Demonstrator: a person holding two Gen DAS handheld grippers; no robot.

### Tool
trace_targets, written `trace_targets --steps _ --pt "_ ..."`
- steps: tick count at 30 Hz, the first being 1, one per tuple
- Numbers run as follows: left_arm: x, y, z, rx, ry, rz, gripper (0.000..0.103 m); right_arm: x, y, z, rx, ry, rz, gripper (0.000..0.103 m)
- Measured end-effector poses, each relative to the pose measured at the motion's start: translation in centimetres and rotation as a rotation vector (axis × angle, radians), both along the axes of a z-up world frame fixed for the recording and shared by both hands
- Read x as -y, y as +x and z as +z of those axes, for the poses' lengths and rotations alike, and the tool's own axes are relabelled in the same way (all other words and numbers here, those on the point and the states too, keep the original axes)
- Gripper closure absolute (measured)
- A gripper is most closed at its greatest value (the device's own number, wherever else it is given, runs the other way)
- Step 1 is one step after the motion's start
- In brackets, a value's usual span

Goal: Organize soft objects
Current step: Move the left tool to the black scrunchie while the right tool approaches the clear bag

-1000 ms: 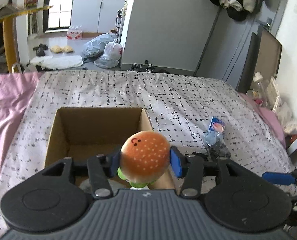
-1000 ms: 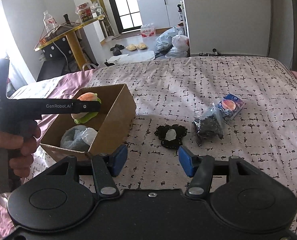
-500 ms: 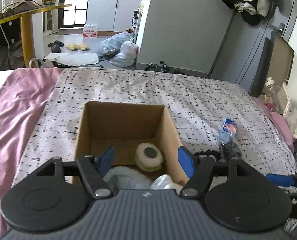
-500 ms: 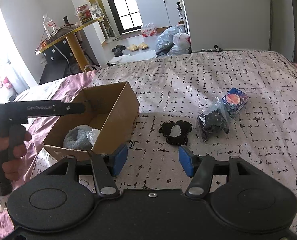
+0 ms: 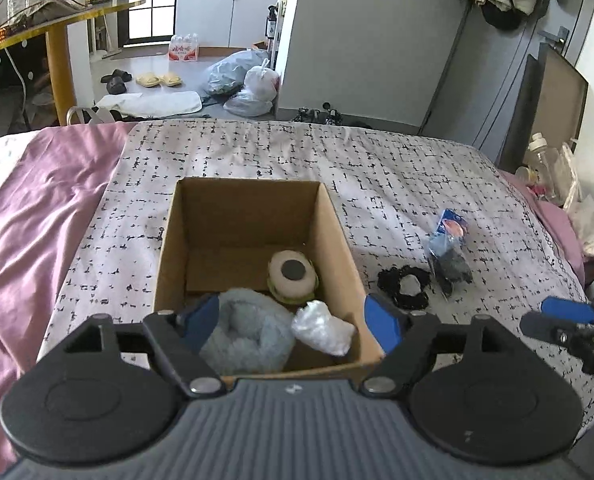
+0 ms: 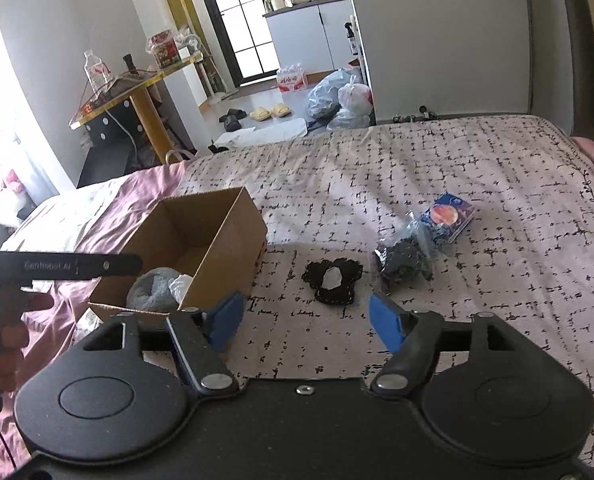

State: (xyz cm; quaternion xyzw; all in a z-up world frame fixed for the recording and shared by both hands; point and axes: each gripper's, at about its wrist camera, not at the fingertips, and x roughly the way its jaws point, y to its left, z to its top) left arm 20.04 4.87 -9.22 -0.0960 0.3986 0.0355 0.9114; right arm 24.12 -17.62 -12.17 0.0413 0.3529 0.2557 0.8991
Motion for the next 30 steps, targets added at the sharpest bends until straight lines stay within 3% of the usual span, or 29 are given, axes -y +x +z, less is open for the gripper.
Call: trace_targets --steps 6,13,15,30 --pt "1.3 -1.2 0.8 0.004 0.016 0.014 0.016 0.8 -0.3 0.7 0.029 0.006 0.010 0.020" --pt "2.4 -1.6 1.4 0.023 0.032 -0.004 0.000 1.7 -0.2 1.1 0.046 0.026 0.010 0.010" --pt "2.9 -1.5 1.6 0.030 0.036 -0.013 0.000 2.1 -0.2 1.1 0.048 0.035 0.001 0.005" --pt "5.9 0.7 1.5 0.033 0.039 -0.049 0.000 5.1 1.2 -0.2 0.031 0.067 -0.038 0.003"
